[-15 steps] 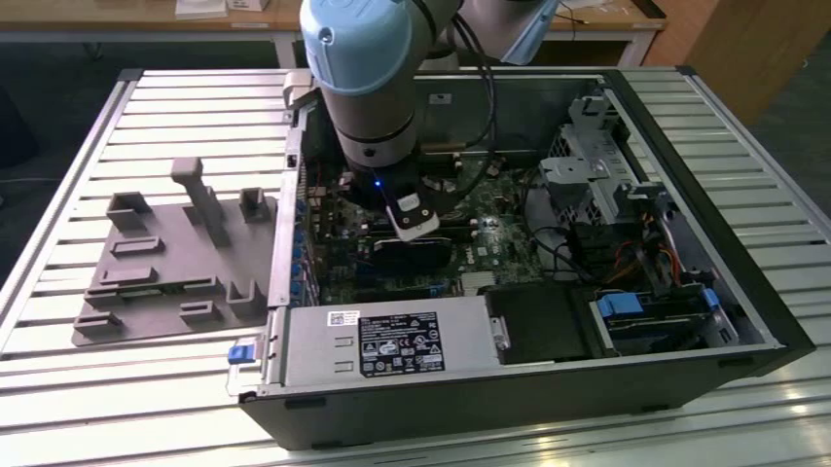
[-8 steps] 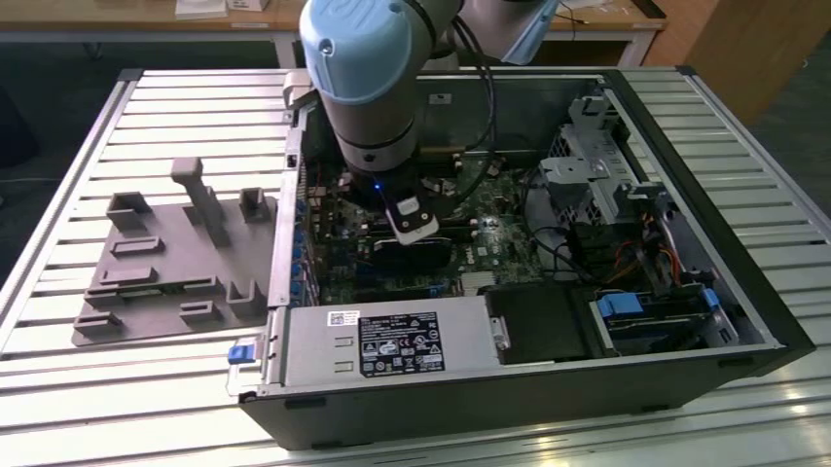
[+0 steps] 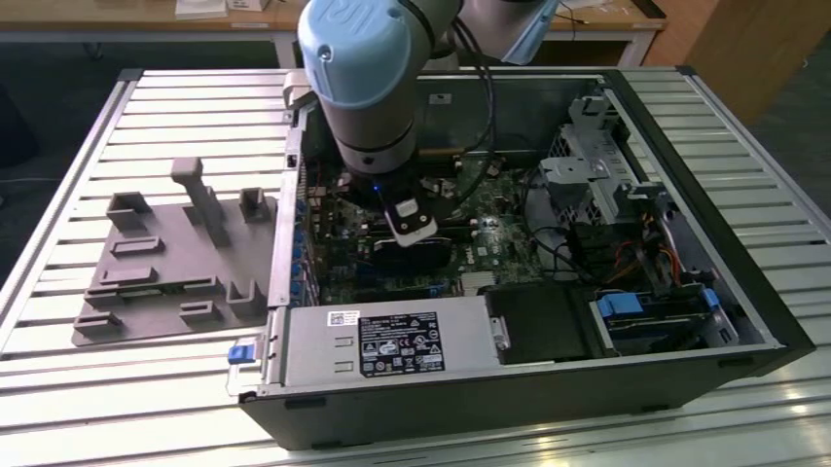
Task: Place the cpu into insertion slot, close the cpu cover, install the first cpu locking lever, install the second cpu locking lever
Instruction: 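Install the second cpu locking lever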
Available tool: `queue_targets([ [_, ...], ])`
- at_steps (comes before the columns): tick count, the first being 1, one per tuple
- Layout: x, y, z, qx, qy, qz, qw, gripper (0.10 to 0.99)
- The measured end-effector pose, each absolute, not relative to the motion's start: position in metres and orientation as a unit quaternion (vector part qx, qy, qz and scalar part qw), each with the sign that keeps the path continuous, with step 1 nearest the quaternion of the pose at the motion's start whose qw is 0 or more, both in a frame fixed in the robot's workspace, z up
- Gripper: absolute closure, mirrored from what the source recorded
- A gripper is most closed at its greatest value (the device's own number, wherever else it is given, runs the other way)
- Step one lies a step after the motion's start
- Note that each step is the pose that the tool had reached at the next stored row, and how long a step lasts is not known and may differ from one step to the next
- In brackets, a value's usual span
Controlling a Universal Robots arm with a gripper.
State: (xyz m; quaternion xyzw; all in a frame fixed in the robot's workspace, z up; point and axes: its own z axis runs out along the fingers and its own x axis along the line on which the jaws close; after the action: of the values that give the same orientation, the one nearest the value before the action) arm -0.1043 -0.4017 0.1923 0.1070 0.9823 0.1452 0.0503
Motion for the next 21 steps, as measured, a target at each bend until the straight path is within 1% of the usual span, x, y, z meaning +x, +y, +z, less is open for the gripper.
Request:
queue_targets([
  [21,-0.1078,-0.4004,0.1862,0.107,0.982,0.149,0.050,0.980],
])
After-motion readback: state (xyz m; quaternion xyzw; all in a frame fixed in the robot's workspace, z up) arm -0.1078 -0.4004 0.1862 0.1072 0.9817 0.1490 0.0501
